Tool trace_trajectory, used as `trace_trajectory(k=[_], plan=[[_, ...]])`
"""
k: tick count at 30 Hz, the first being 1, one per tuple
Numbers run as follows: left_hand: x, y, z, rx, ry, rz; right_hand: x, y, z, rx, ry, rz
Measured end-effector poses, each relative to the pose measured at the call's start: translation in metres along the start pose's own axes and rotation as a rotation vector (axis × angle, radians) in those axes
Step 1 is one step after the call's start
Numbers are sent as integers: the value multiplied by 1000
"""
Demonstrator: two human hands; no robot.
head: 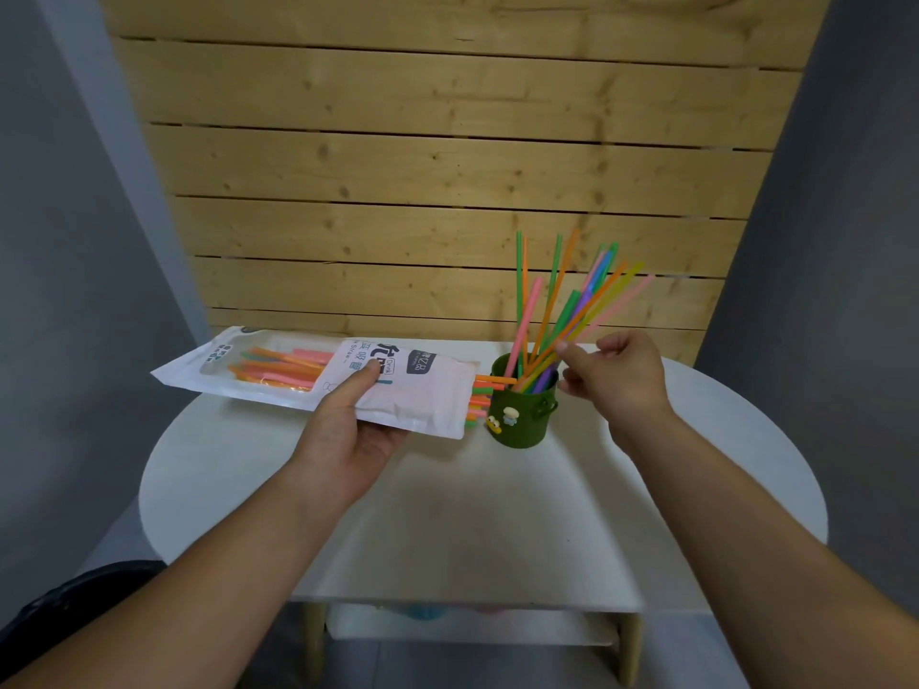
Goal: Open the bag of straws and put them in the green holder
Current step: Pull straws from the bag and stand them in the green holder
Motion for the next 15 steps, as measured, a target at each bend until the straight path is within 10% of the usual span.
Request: trace_trajectory(k=[15], plan=[[-6,10,4,8,-2,53,-52,57,-14,189,200,474]])
Point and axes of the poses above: each hand's wrist, its own x-axis towards the middle knuckle, its own y-axis out of the palm, z = x × y, the point moved 8 cm from there along x, towards the middle knuckle, and after that the axes turned 5 degrees about z, right-handed, at the moved point
